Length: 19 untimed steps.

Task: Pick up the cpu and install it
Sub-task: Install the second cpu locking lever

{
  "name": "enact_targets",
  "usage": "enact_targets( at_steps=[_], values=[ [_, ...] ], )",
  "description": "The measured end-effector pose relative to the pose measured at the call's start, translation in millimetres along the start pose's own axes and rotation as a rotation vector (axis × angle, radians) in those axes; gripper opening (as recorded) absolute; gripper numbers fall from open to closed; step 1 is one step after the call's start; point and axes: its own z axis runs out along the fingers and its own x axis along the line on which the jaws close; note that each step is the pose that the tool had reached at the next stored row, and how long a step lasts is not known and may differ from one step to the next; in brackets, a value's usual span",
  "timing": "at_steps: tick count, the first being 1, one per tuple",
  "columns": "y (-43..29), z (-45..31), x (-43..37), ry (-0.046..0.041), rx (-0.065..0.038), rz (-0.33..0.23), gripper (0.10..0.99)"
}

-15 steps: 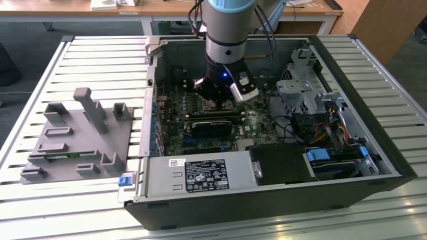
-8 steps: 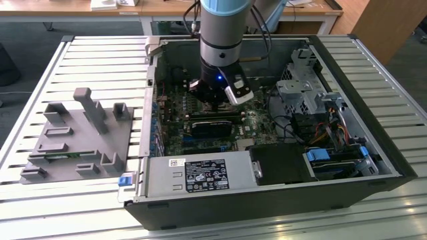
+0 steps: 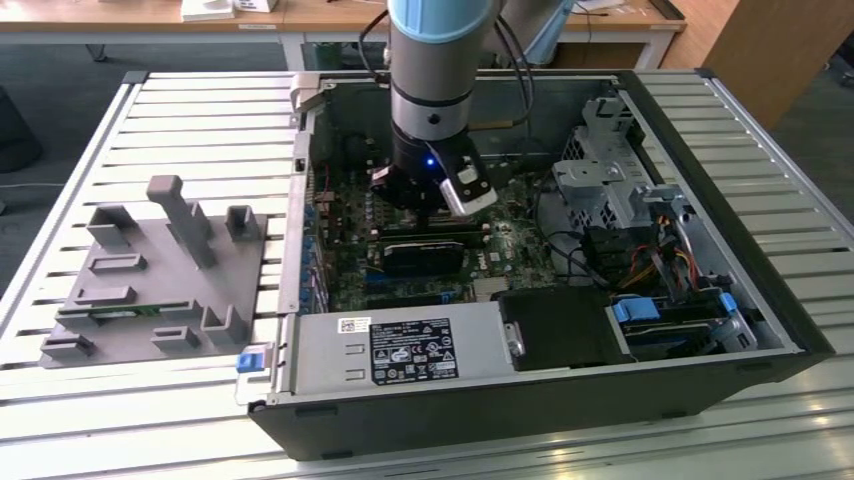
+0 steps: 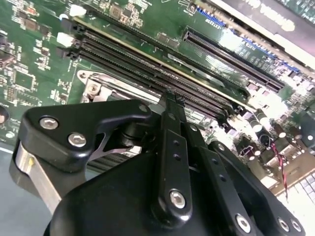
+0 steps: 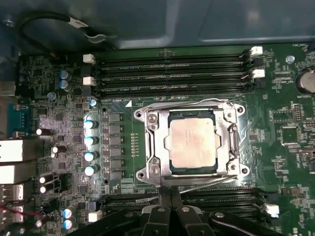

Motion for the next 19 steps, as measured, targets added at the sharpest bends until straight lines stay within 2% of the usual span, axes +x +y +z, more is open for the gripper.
enact_targets(
  at_steps=[4,9,15,19],
  values=[
    [-0.8,1.0,0.7,0.0017,-0.027,0.000,0.122],
    [-7.1,0.5,1.9,0.0039,-0.064,0.000,0.122],
    [-15.8,-0.4,3.3,0.0056,-0.090,0.000,0.122],
    [-21.1,-0.9,8.5,0.0052,-0.105,0.000,0.122]
  ],
)
